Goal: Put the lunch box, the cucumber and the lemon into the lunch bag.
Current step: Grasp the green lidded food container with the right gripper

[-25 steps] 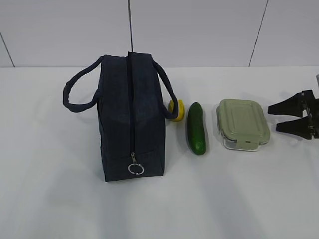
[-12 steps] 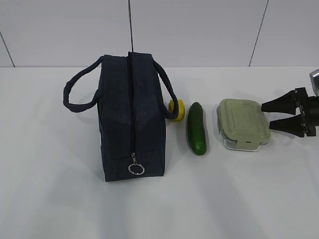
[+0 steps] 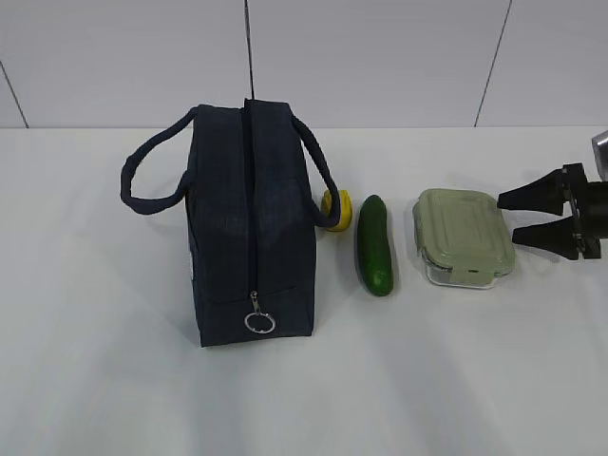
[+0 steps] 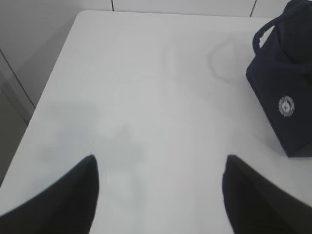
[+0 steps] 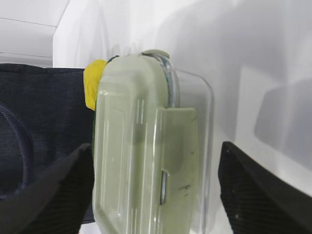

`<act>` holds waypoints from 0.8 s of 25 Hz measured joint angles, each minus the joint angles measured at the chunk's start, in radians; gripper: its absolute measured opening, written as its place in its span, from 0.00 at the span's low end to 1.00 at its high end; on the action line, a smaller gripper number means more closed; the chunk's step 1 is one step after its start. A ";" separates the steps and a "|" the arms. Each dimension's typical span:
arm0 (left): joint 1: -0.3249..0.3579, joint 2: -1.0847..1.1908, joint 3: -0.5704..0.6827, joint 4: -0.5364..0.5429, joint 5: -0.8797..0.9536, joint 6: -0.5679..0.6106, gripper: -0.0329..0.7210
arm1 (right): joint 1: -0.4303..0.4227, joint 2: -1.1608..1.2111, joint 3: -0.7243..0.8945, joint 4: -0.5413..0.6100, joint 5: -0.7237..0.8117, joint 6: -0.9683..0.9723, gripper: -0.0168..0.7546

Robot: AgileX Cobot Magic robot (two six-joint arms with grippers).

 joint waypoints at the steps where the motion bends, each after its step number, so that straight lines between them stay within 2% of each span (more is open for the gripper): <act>1: 0.000 0.000 0.000 0.000 -0.003 0.002 0.80 | 0.002 0.002 0.000 0.002 0.000 0.002 0.79; 20: 0.000 0.000 0.000 0.000 -0.027 0.002 0.77 | 0.048 0.019 0.000 -0.004 0.000 0.014 0.78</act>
